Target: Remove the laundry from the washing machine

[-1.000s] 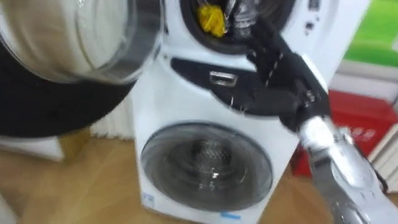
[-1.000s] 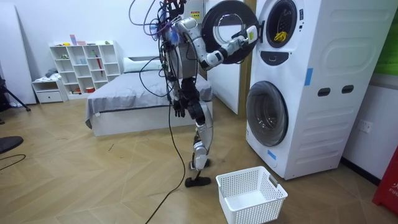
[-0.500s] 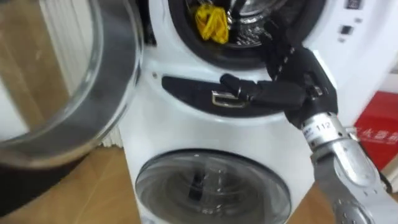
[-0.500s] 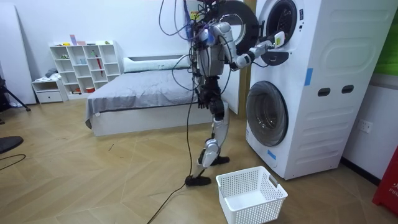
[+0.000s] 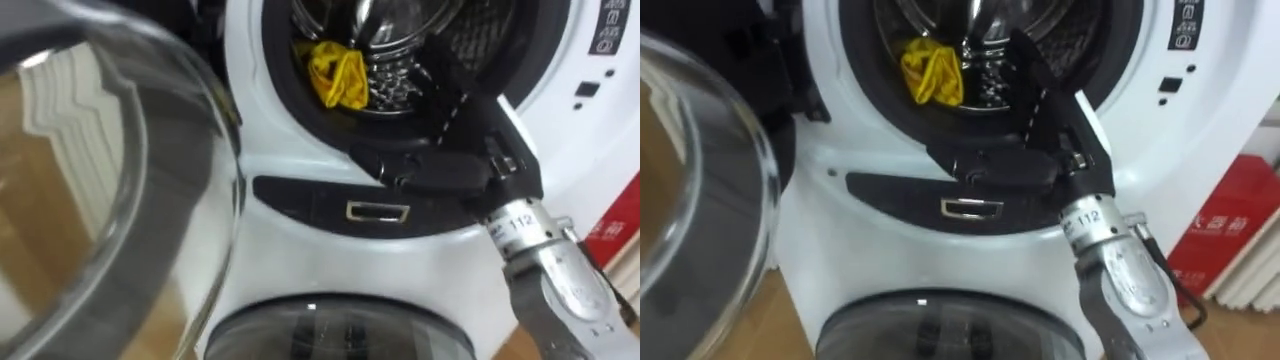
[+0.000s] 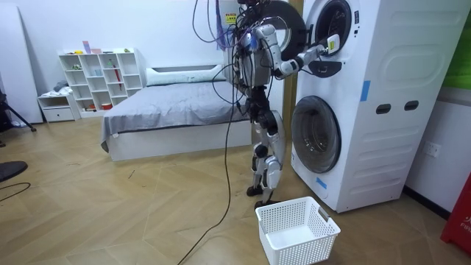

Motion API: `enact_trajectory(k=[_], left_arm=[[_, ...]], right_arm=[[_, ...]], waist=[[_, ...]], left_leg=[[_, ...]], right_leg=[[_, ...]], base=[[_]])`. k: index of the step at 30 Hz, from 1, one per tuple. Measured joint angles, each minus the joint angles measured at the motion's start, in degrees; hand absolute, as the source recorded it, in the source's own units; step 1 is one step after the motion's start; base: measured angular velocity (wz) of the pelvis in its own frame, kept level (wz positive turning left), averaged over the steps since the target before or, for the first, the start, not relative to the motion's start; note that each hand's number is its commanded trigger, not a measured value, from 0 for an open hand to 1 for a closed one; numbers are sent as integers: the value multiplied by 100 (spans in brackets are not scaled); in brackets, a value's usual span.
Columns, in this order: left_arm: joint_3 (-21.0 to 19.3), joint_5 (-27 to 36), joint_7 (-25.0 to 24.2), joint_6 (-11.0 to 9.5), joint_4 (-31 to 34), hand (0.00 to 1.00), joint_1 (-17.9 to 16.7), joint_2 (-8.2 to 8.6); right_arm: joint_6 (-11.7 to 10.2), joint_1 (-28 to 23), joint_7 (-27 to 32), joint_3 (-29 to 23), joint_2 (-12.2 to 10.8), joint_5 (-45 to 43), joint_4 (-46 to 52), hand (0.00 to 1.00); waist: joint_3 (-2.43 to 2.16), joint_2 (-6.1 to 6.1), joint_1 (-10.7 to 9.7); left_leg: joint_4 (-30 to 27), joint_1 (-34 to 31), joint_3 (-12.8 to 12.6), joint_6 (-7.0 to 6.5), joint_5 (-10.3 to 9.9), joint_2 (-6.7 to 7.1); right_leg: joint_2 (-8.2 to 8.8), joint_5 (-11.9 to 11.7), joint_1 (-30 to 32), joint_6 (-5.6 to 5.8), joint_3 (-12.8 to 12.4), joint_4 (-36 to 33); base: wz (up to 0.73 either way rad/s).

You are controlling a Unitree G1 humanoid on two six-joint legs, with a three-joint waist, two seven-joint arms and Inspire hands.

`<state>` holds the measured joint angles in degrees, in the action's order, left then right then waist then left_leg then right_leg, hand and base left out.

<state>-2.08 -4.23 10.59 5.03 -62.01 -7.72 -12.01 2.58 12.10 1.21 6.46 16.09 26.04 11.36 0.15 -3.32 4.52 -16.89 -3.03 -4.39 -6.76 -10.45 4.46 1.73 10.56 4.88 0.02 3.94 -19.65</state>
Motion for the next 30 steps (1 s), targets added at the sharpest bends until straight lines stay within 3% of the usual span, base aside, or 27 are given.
enact_trajectory(k=[4,9,13,19,24,28,30], left_arm=[[-18,-157,25,195,-2,0,-272,-11],[-29,-177,27,260,-2,0,-342,-11],[-114,-251,13,403,2,0,-338,38],[-208,-287,-28,427,198,0,-372,112],[-221,-312,-118,448,353,0,-433,126],[-224,-349,-130,583,346,0,-530,190],[-225,-349,-130,600,348,0,-559,213]], right_arm=[[91,139,-3,7,9,43,-145,0],[236,263,128,1,11,44,-239,0],[292,276,179,-27,12,18,-230,0],[343,285,240,-40,13,52,-158,0],[516,367,276,-42,15,22,-154,0],[785,487,308,-52,63,32,-96,0],[882,492,309,-52,111,32,-41,0]], waist=[[-3,-17,93],[26,-130,203],[0,-239,139],[-7,-252,53],[4,-229,37],[6,-186,22],[-18,-170,31]], left_leg=[[249,70,-25,66,176,-76],[249,9,6,143,224,-120],[198,-144,155,201,262,-152],[133,-236,328,230,279,-168],[118,-249,413,237,284,-165],[116,-242,464,265,303,-158],[117,-233,470,299,326,-157]], right_leg=[[-79,-268,-114,-58,-46,397],[-110,-318,-85,-119,18,422],[-147,-409,-113,-167,173,604],[-168,-447,-185,-193,353,714],[-170,-445,-176,-214,418,718],[-171,-447,-168,-220,452,712],[-169,-448,-176,-222,461,709]], base=[[-5],[3],[15],[16],[7],[4],[2]])
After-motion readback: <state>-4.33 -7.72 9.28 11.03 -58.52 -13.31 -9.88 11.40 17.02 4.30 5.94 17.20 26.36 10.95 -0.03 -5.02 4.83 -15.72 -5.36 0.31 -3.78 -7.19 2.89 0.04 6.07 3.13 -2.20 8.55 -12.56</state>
